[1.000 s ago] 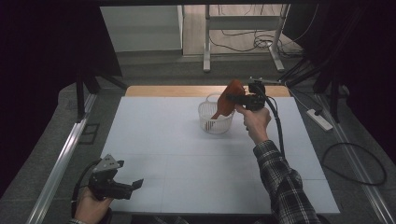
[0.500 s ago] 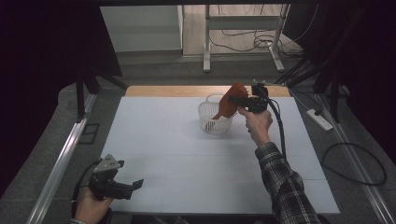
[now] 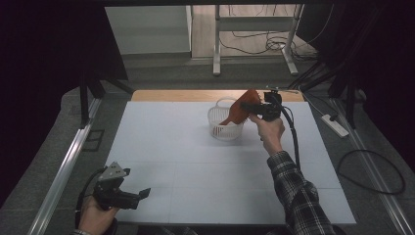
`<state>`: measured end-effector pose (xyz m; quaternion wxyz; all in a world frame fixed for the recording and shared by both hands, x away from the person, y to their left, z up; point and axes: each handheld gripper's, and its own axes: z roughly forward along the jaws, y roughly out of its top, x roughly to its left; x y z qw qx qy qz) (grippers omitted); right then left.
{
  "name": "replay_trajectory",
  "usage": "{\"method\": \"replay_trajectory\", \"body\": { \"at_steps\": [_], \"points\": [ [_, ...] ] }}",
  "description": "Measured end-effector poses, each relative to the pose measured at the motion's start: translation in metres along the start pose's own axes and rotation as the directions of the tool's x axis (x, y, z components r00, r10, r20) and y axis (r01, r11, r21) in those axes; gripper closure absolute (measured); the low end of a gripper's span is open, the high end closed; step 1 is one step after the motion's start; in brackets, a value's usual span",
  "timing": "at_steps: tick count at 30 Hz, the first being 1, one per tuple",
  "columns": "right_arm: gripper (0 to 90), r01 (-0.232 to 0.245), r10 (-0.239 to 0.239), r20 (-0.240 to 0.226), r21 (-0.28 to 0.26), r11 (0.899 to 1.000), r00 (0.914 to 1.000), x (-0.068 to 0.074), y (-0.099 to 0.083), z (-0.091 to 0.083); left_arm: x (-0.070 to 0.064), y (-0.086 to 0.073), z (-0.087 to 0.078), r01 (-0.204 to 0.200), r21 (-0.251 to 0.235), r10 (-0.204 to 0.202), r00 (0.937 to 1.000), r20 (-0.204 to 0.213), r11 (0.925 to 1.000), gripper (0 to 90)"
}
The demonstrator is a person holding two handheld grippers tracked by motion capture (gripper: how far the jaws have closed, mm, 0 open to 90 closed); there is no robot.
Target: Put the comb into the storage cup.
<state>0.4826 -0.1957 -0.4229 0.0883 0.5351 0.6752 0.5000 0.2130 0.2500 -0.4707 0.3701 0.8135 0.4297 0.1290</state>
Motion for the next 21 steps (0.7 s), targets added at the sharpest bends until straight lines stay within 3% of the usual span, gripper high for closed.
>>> {"method": "replay_trajectory", "body": {
  "at_steps": [8, 21],
  "points": [
    [35.5, 0.076, -0.076, 0.048, -0.003, 0.997, 0.996, 0.0042, 0.0002, -0.0018, 0.0, 0.0001, 0.0001, 0.0, 0.001, 0.0, 1.0, -0.001, 1.0, 0.0],
    [25.9, 0.103, -0.103, 0.025, -0.009, 0.995, 0.9944, 0.0054, 0.0021, -0.0042, -0.0005, 0.0004, 0.0004, -0.004, 0.003, 0.004, 1.0, -0.003, 1.0, 0.0]
  ]
}}
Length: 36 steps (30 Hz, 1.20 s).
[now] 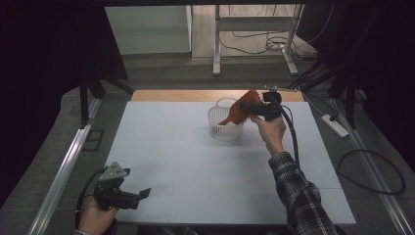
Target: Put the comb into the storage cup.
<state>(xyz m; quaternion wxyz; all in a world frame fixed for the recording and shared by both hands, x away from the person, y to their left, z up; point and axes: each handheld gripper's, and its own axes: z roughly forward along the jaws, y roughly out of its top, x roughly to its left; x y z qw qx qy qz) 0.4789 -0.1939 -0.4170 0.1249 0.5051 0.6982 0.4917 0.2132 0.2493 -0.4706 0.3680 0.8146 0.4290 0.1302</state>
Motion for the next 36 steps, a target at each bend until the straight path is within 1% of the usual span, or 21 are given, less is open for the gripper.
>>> {"method": "replay_trajectory", "body": {
  "at_steps": [3, 7, 12, 16, 22, 26, 30, 36],
  "points": [
    [24.2, 0.004, -0.004, -0.004, -0.003, 1.0, 1.0, 0.0003, 0.0013, -0.0013, 0.0, 0.0, 0.0, 0.0, 0.0, 0.0, 1.0, 0.0, 1.0, 0.0],
    [22.4, 0.013, -0.013, -0.006, 0.007, 1.0, 0.9999, 0.0006, 0.0018, -0.0019, -0.0002, 0.0001, 0.0001, -0.003, 0.002, 0.003, 1.0, -0.001, 1.0, 0.0],
    [20.7, 0.051, -0.051, 0.003, 0.026, 0.998, 0.9987, 0.0029, 0.0022, -0.0026, -0.0002, 0.0002, 0.0001, -0.005, 0.003, 0.005, 1.0, -0.001, 1.0, 0.0],
    [19.9, 0.066, -0.066, 0.007, 0.042, 0.997, 0.9978, 0.0041, 0.003, -0.0039, -0.0002, 0.0003, 0.0002, -0.006, 0.003, 0.006, 1.0, -0.001, 1.0, 0.0],
    [17.4, 0.1, -0.102, 0.027, 0.067, 0.993, 0.9944, 0.0077, 0.0041, -0.0061, -0.0006, 0.0003, 0.0002, -0.007, 0.004, 0.007, 1.0, -0.003, 1.0, 0.0],
    [14.6, 0.085, -0.086, 0.013, 0.067, 0.994, 0.9962, 0.0072, 0.0046, -0.0079, -0.0007, 0.0003, 0.0002, -0.007, 0.004, 0.007, 1.0, -0.003, 1.0, 0.0],
    [11.2, 0.088, -0.089, 0.013, 0.075, 0.993, 0.9959, 0.0076, 0.0049, -0.0085, -0.0006, 0.0003, 0.0002, -0.007, 0.004, 0.007, 1.0, -0.003, 1.0, 0.0],
    [6.6, 0.12, -0.124, 0.03, 0.101, 0.988, 0.9919, 0.0083, 0.0042, -0.0078, -0.0007, 0.0003, 0.0002, -0.009, 0.004, 0.009, 1.0, -0.003, 1.0, 0.0]
  ]
}}
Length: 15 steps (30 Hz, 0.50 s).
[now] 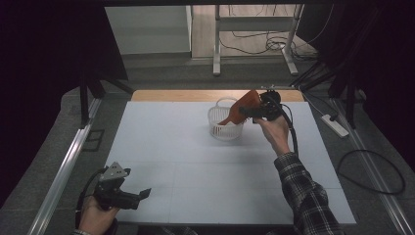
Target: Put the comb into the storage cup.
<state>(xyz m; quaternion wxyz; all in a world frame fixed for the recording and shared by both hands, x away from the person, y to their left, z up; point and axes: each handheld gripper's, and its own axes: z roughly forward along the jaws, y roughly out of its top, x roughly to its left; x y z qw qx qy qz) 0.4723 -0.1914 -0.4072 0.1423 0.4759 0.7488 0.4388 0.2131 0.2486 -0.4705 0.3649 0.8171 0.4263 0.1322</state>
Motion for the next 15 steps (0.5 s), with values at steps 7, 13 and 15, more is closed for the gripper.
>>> {"method": "replay_trajectory", "body": {
  "at_steps": [7, 13, 15],
  "points": [
    [3.5, 0.036, -0.036, 0.015, 0.014, 0.999, 0.9992, 0.0003, -0.0001, -0.0026, -0.0001, 0.0, 0.0, 0.001, 0.0, -0.001, 1.0, 0.0, 1.0, 0.0],
    [1.2, 0.082, -0.082, 0.033, 0.011, 0.997, 0.9961, 0.0031, 0.0, -0.0075, 0.0, -0.0001, -0.0004, 0.001, -0.002, -0.001, 1.0, 0.0, 1.0, 0.0],
    [0.6, 0.09, -0.091, 0.035, 0.011, 0.996, 0.9953, 0.0035, -0.0002, -0.009, 0.0001, -0.0002, -0.0007, 0.004, -0.005, -0.004, 1.0, 0.001, 1.0, 0.0]
  ]
}}
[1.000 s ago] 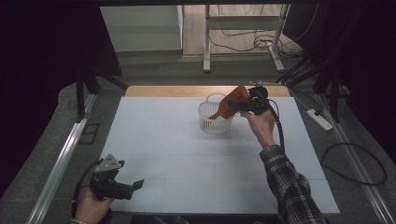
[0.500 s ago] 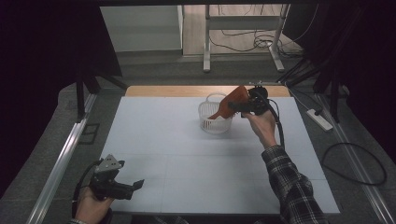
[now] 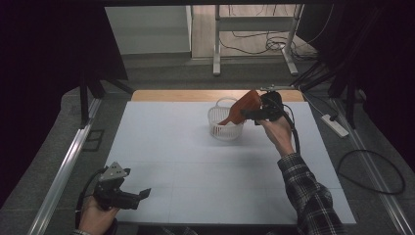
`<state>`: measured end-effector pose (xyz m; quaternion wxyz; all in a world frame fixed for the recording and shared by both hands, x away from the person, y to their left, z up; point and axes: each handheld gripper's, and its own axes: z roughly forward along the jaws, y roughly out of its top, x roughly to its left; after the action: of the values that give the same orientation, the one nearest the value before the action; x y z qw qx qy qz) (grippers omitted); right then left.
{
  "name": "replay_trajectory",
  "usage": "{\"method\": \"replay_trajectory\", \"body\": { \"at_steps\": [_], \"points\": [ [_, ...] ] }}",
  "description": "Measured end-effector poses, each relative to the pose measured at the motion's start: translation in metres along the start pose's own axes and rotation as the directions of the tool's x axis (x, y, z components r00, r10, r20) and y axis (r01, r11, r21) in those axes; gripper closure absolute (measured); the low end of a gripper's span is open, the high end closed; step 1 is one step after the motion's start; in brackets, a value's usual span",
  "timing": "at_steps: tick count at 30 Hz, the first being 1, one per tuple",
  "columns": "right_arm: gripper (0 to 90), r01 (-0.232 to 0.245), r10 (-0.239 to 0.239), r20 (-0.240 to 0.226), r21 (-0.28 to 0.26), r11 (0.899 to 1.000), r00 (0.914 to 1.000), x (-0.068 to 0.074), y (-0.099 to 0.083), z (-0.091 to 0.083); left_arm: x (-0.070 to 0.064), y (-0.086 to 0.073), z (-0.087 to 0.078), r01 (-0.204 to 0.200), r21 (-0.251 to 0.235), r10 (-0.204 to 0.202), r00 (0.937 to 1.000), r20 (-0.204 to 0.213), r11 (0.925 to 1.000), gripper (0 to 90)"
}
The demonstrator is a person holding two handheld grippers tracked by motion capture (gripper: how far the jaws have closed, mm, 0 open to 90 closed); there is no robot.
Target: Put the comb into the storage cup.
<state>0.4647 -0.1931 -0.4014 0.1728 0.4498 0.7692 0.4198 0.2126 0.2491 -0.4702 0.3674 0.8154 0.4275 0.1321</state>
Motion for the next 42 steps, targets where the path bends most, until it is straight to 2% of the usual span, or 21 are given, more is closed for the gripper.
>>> {"method": "replay_trajectory", "body": {
  "at_steps": [9, 12, 26, 42],
  "points": [
    [0.0, 0.044, -0.044, 0.006, 0.021, 0.999, 0.999, 0.001, -0.002, -0.006, 0.001, 0.0, -0.002, 0.014, -0.017, -0.014, 0.9999, -0.004, 0.9998, 0.0],
    [0.0, 0.055, -0.055, 0.007, 0.017, 0.998, 0.9985, 0.001, -0.004, -0.009, 0.001, -0.001, -0.003, 0.01, -0.018, -0.01, 0.9998, -0.019, 0.9998, 0.0],
    [0.0, 0.062, -0.062, 0.002, 0.027, 0.998, 0.9981, -0.002, -0.015, -0.015, 0.001, -0.003, -0.005, 0.009, -0.011, -0.009, 0.999, -0.043, 0.9999, 0.0],
    [0.0, 0.122, -0.122, -0.006, 0.036, 0.992, 0.9925, 0.012, -0.027, -0.025, 0.001, -0.003, -0.004, 0.005, 0.001, -0.005, 0.9992, -0.039, 1.0, 0.0]
  ]
}}
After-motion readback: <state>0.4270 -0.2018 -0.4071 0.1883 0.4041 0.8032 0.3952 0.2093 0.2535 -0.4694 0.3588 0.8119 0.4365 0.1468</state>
